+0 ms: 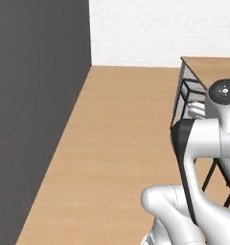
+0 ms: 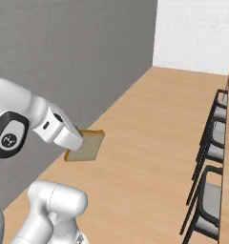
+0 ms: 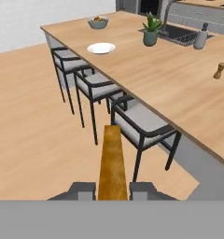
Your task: Start the toaster. Once the lever pops up, take the bread to the plate on the dining counter.
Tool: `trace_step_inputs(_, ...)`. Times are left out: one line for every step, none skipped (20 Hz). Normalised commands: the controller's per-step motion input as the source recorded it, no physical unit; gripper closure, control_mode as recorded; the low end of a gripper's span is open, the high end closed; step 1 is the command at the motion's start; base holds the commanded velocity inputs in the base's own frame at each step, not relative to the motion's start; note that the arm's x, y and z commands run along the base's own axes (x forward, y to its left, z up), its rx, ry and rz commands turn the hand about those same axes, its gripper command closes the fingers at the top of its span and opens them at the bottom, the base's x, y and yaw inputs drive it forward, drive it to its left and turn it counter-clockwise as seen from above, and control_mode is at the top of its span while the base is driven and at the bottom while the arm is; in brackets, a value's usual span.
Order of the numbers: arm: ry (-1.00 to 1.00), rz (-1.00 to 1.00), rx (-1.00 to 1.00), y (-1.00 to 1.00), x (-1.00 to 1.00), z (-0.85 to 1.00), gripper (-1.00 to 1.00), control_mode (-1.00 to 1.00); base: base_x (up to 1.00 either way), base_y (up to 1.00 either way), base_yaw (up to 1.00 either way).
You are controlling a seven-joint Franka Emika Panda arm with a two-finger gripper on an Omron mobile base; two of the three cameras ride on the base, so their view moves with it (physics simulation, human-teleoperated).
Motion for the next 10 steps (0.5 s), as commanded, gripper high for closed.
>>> trace_step_inputs(0.00, 0.00, 0.00, 0.00, 0.00, 0.00, 1.00, 1.00, 0.87, 0.14, -0.57)
trace_step_inputs(0.00, 0.00, 0.00, 0.00, 0.00, 0.00, 1.00, 1.00, 0.89, 0.14, -0.57)
trace_step_inputs(0.00, 0.00, 0.00, 0.00, 0.00, 0.00, 1.00, 1.00, 0.90, 0.14, -0.56)
trace_step_inputs(0.00, 0.00, 0.00, 0.00, 0.00, 0.00, 1.00, 1.00, 0.91, 0.16, -0.56)
trace_step_inputs(0.00, 0.00, 0.00, 0.00, 0.00, 0.00, 1.00, 1.00, 0.91, 0.19, -0.56)
trace_step_inputs(0.00, 0.00, 0.00, 0.00, 0.00, 0.00, 1.00, 1.00, 0.92, 0.20, -0.56)
trace_step_inputs(0.00, 0.00, 0.00, 0.00, 0.00, 0.00, 1.00, 1.00, 0.93, 0.20, -0.55)
trace_step_inputs(0.00, 0.00, 0.00, 0.00, 0.00, 0.00, 1.00, 1.00, 0.94, 0.21, -0.55)
trace_step_inputs(0.00, 0.00, 0.00, 0.00, 0.00, 0.00, 1.00, 1.00, 0.95, 0.28, -0.55)
trace_step_inputs(0.00, 0.00, 0.00, 0.00, 0.00, 0.00, 1.00, 1.00, 0.96, 0.35, -0.56)
